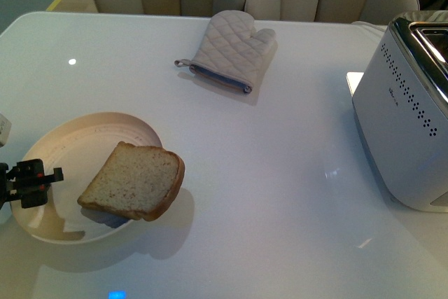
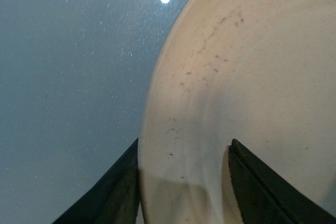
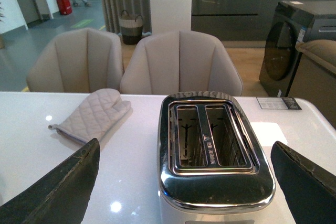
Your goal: Put bread into toaster
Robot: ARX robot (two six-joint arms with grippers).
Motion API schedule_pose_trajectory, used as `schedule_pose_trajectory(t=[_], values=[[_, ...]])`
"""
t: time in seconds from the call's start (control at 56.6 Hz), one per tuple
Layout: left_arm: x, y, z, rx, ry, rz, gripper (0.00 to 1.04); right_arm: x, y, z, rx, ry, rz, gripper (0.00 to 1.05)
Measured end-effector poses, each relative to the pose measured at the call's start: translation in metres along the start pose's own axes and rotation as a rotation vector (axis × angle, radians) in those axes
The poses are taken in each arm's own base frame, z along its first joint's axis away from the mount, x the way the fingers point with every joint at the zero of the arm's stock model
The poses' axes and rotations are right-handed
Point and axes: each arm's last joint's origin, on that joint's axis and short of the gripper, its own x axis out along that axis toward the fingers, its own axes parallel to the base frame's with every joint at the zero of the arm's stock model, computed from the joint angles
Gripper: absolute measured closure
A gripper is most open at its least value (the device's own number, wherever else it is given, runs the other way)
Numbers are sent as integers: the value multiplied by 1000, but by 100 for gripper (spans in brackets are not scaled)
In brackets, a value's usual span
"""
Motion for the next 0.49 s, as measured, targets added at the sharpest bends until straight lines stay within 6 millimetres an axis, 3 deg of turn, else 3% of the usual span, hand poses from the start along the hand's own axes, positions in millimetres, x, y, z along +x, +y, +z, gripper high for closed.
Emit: schedule_pose_trajectory(t=[0.283, 0.495], values=[[-2, -5, 3, -123, 26, -12, 98, 0, 0, 0, 0, 0, 0, 9], [-7, -25, 0, -182, 67, -18, 100, 0, 0, 0, 0, 0, 0, 9]])
